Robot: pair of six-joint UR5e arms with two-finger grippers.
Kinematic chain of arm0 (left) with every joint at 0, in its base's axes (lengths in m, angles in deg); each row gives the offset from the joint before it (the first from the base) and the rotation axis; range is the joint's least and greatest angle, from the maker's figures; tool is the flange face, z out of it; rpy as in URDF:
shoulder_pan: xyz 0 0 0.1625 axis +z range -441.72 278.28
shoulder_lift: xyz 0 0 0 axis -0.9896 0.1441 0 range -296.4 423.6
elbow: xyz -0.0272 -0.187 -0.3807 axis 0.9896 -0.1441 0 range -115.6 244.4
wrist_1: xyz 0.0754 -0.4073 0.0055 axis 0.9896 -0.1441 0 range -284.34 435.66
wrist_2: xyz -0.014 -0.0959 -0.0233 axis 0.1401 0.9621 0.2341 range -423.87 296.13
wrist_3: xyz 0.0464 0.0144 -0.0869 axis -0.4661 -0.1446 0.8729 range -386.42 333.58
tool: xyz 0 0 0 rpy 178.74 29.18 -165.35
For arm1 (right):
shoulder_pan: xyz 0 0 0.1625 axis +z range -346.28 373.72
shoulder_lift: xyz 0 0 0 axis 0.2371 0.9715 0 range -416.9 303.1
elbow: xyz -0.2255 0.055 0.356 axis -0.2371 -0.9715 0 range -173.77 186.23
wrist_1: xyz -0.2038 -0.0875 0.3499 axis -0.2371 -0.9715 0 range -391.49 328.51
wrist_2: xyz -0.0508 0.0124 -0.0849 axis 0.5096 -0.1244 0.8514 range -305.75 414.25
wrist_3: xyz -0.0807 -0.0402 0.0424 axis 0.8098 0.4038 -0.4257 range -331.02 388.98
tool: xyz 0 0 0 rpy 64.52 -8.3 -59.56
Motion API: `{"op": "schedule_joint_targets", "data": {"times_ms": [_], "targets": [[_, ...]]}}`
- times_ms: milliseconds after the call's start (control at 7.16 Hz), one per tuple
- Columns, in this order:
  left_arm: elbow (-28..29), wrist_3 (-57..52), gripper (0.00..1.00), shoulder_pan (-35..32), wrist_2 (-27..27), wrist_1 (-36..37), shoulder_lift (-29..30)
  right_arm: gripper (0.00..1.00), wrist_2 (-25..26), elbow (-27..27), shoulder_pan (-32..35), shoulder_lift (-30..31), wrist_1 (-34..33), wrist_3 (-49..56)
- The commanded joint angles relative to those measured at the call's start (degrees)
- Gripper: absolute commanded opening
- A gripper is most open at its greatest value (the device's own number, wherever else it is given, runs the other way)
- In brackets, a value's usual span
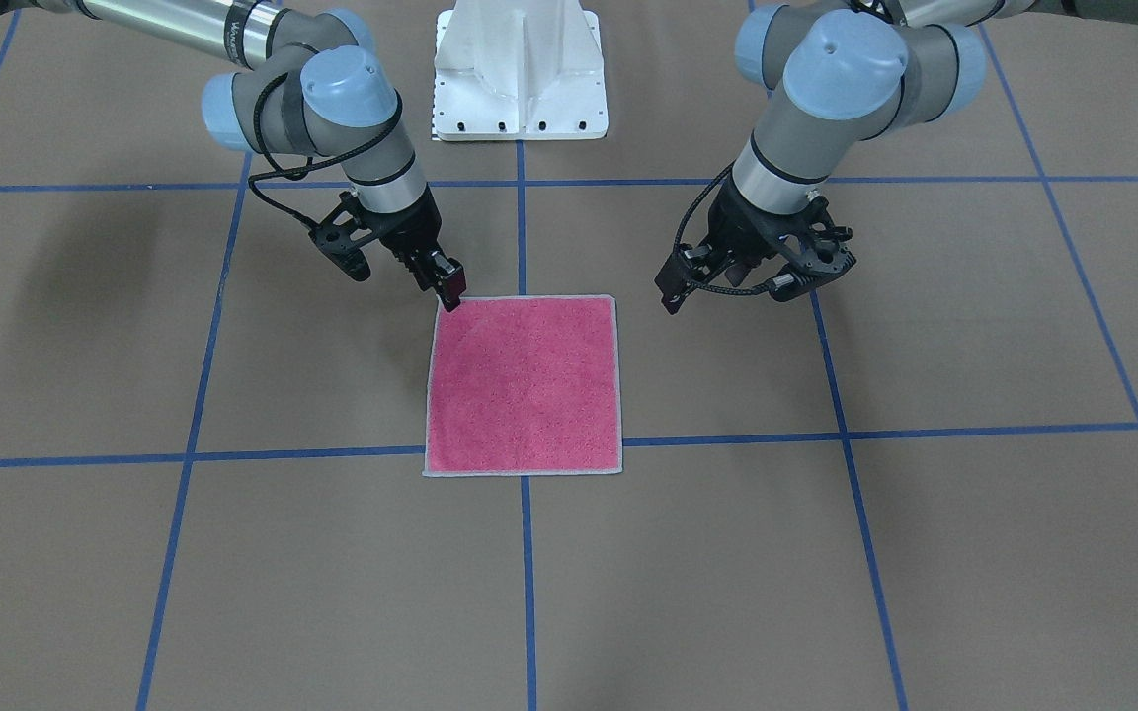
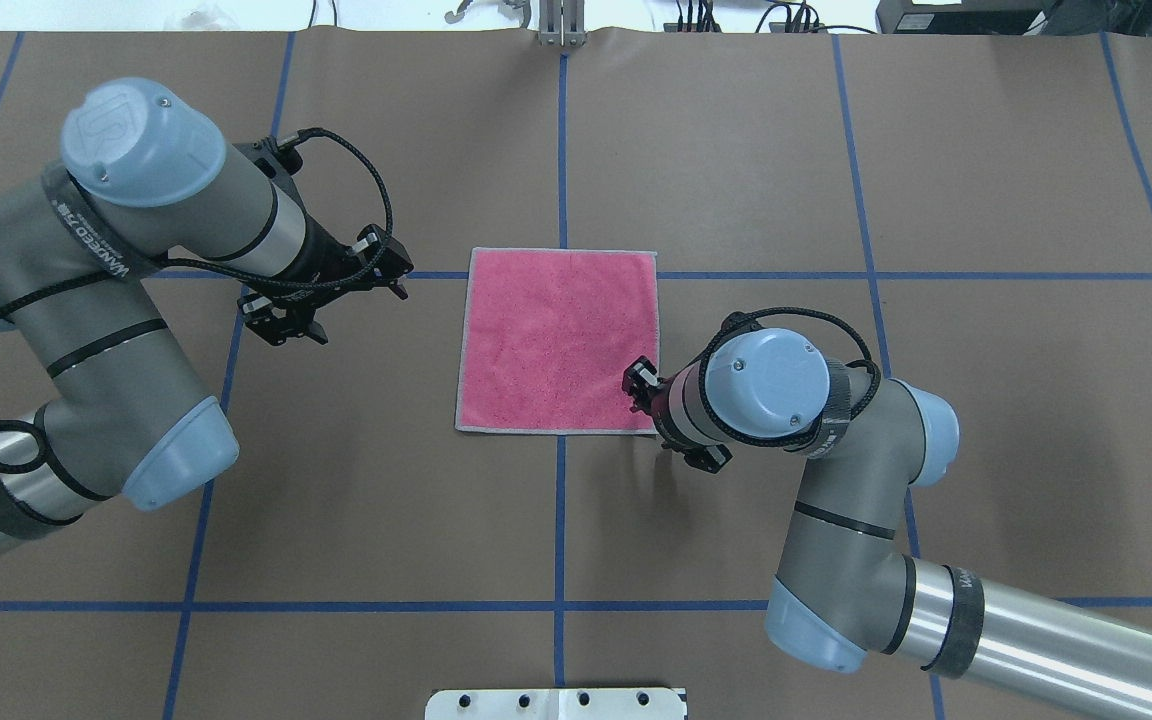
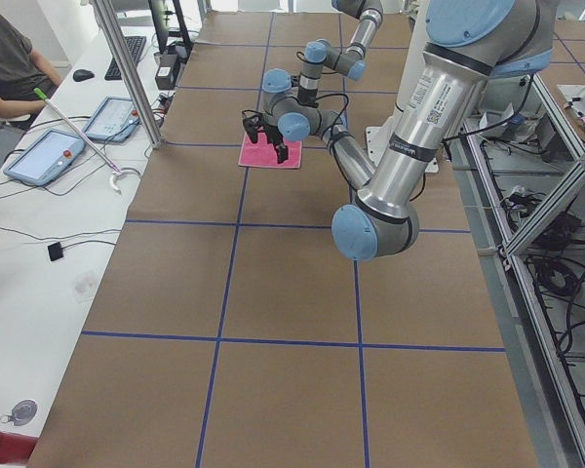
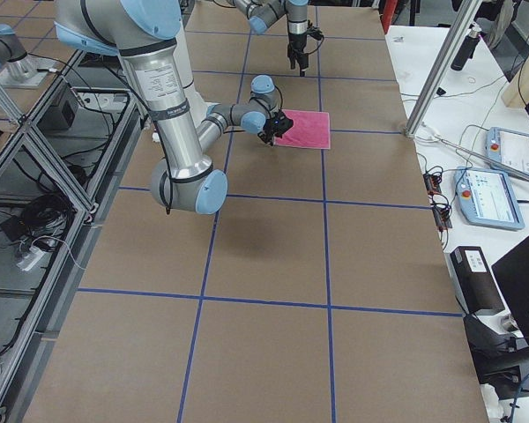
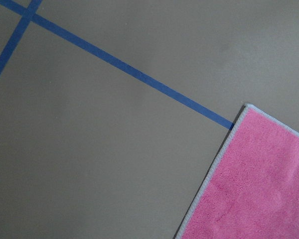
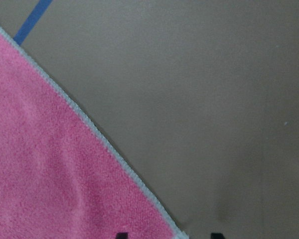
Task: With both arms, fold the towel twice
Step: 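Hold the right gripper at the towel corner while the left gripper hovers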
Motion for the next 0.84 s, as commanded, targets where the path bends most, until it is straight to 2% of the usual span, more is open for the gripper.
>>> {"op": "schedule_joint_targets", "data": {"times_ms": [0, 419, 698], "targets": [[-0.3, 0.3, 1.0, 0.0, 0.0, 0.0, 0.0, 0.59, 0.1, -1.4, 0.0, -0.4, 0.3, -0.1], [-0.4, 0.5, 1.0, 0.0, 0.0, 0.0, 0.1, 0.51, 0.1, -1.6, 0.0, -1.0, 0.1, -0.5], [-0.5, 0.5, 1.0, 0.0, 0.0, 0.0, 0.1, 0.39, 0.1, -2.6, -0.2, -1.0, 0.4, -0.5]]}}
